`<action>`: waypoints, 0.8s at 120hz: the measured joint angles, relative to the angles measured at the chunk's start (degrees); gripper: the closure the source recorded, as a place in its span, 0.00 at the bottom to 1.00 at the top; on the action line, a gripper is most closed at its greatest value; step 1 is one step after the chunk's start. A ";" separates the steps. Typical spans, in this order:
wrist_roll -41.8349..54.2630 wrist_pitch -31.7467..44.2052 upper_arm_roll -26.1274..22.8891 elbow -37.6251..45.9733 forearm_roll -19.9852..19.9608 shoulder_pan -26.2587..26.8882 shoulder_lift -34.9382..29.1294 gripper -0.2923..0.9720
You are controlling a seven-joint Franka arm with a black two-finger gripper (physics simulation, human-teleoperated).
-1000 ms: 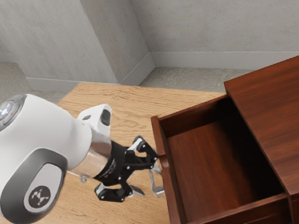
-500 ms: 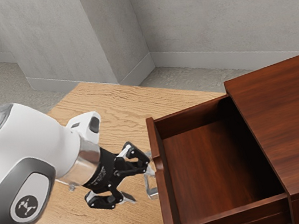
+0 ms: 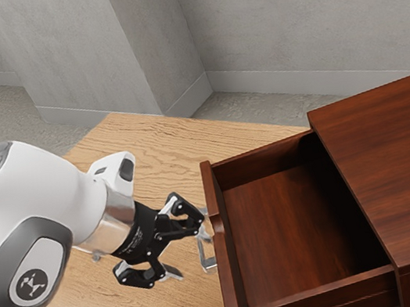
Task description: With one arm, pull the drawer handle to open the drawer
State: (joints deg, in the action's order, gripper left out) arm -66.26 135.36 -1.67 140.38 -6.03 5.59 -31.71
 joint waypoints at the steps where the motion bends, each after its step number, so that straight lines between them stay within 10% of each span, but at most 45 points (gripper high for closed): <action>1: 0.00 0.01 0.00 0.00 -0.02 0.03 -0.01 0.41; 52: 0.36 -2.64 2.22 -1.15 -0.24 1.49 -4.06 0.28; 96: 1.06 -31.72 1.52 -35.08 3.14 2.06 16.27 0.24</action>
State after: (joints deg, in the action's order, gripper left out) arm -65.20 103.64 -0.15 105.30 -2.90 7.65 -15.44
